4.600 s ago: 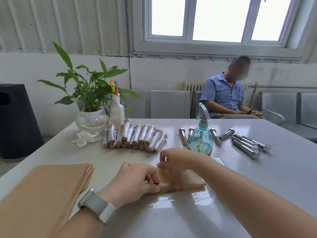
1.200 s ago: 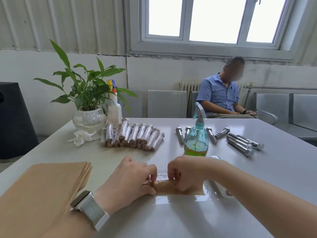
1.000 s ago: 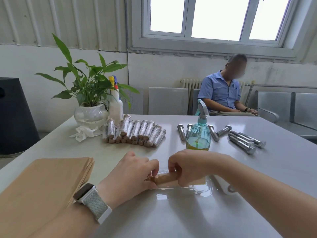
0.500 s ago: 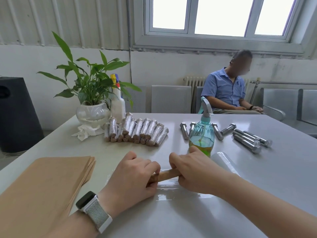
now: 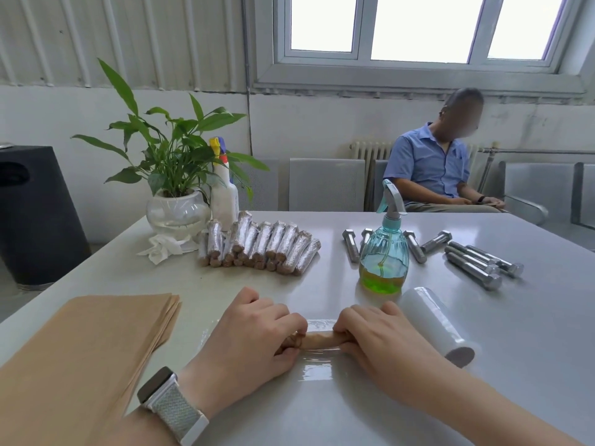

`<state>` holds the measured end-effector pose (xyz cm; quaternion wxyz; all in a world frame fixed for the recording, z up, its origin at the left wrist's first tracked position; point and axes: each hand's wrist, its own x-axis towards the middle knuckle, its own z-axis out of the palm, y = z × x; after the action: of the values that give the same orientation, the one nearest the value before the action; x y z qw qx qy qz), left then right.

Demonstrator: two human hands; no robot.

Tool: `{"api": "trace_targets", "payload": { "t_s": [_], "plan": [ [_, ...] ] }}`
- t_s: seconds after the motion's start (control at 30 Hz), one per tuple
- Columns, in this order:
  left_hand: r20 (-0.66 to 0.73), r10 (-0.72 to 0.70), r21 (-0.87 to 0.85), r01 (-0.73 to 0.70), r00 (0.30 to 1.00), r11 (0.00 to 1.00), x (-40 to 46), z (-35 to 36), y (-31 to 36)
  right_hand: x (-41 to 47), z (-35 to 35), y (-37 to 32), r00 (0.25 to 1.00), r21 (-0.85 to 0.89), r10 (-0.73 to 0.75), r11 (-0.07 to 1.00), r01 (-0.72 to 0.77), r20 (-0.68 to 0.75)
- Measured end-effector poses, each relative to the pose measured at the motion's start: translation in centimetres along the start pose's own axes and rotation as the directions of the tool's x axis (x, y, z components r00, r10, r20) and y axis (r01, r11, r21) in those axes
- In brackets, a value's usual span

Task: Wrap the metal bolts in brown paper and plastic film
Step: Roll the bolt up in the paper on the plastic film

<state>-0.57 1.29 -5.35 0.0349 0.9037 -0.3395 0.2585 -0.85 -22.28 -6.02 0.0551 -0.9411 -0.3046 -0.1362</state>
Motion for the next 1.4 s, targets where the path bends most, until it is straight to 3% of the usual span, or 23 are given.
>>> {"api": "trace_targets", "payload": {
  "t_s": [0.2, 0.4, 0.53, 0.67, 0.77, 0.97, 1.17, 1.4],
  "plan": [
    [-0.013, -0.011, 0.014, 0.011, 1.0, 1.0, 0.5, 0.0, 0.0, -0.3, 0.4, -0.4, 0.993, 0.062, 0.081, 0.995, -0.076, -0.085],
    [0.049, -0.021, -0.054, 0.024, 0.999, 0.998, 0.2, 0.1, -0.5, 0.0, 0.7, -0.2, 0.987, 0.155, 0.146, 0.979, -0.134, -0.072],
    [0.138, -0.106, -0.193, 0.132, 0.985, 0.972, -0.2, 0.0, -1.4, -0.1, 0.9, -0.2, 0.982, 0.197, 0.168, 0.969, -0.149, -0.086],
    [0.053, -0.25, -0.425, 0.249, 0.967, 0.87, -1.0, -0.5, -2.4, -0.2, 0.6, -0.3, 0.978, 0.236, 0.177, 0.961, -0.147, -0.109],
    [0.012, -0.308, -0.344, 0.293, 0.951, 0.892, -1.5, -1.1, -3.4, -0.1, 0.5, -0.4, 0.976, 0.249, 0.186, 0.956, -0.153, -0.113],
    [0.192, -0.255, -0.132, 0.283, 0.948, 0.95, -1.6, -0.8, -3.5, -0.1, 0.5, -0.5, 0.976, 0.269, 0.184, 0.952, -0.146, -0.12],
    [0.209, -0.244, -0.284, 0.297, 0.947, 0.912, -2.0, -0.7, -3.8, -0.1, 0.4, -0.4, 0.977, 0.286, 0.173, 0.949, -0.132, -0.124],
    [0.349, -0.195, -0.459, 0.349, 0.917, 0.817, -2.0, -1.5, -4.3, 0.0, 0.5, -0.2, 0.979, 0.31, 0.174, 0.941, -0.134, -0.103]
  ]
}}
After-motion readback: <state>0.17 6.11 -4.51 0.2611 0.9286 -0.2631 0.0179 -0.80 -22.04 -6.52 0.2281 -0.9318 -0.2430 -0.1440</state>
